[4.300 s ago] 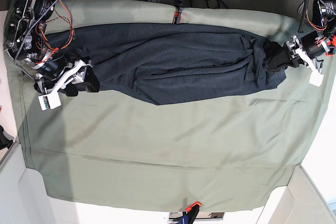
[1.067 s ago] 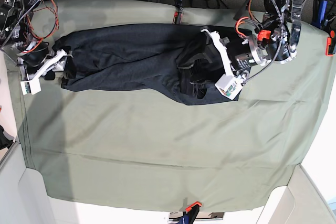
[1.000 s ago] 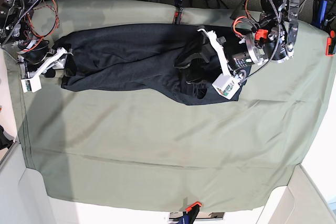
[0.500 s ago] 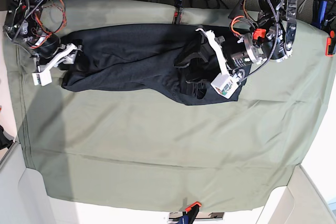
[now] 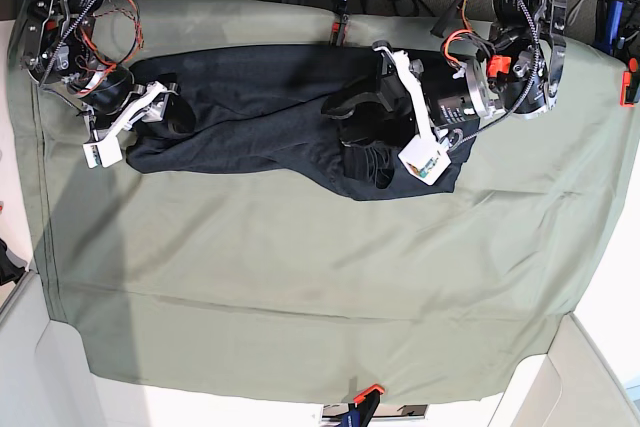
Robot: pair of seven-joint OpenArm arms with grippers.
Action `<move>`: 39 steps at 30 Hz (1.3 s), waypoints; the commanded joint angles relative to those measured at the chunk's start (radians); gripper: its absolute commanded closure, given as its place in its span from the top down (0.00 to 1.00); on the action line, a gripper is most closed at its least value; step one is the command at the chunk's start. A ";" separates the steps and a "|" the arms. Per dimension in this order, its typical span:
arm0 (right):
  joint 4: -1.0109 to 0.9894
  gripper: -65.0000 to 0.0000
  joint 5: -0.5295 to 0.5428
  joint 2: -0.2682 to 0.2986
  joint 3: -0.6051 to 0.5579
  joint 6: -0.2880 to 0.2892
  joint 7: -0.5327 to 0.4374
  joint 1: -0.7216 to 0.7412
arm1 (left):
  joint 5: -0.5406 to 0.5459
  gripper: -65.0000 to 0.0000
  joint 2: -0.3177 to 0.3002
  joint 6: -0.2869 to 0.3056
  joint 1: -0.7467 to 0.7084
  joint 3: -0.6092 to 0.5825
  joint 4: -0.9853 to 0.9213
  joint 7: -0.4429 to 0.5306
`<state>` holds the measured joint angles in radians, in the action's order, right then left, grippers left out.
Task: Fold the T-shirt properly
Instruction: 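Lift the strip end with the left gripper and fold it toward the middle, then grasp the other strip end with the right gripper and fold it over the middle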
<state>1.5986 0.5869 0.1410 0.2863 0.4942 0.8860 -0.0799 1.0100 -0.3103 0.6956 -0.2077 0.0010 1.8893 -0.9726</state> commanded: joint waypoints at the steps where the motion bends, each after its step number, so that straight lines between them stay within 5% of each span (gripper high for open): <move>1: 0.008 0.64 0.000 0.005 -0.002 0.007 -0.011 0.008 | 0.043 0.56 -0.005 0.003 0.008 0.005 0.019 0.013; 5: 0.008 0.61 0.000 0.005 -0.002 0.007 -0.035 0.008 | 0.071 0.56 -0.006 0.003 0.009 0.005 0.019 0.003; 10: 0.008 0.00 0.000 0.005 -0.002 0.008 -0.042 0.008 | 0.071 0.56 -0.006 0.003 0.013 0.005 0.019 0.003; 18: 0.008 0.00 -0.002 0.005 0.001 0.007 -0.078 0.021 | 0.071 0.56 -0.006 0.003 0.014 0.025 0.019 -0.007; 28: 0.008 0.00 -0.004 0.019 0.121 0.008 -0.077 0.100 | 0.116 0.56 -0.043 0.003 0.012 0.290 0.019 -0.013; 39: 0.008 0.00 -0.003 0.123 0.142 0.007 -0.079 0.102 | 0.115 0.56 -0.091 0.003 -0.065 0.301 0.019 -0.027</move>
<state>1.5909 0.5682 0.2504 0.4213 0.4973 0.8341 0.0055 1.1007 -0.3878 0.6926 -0.2790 0.2955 1.8904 -1.0210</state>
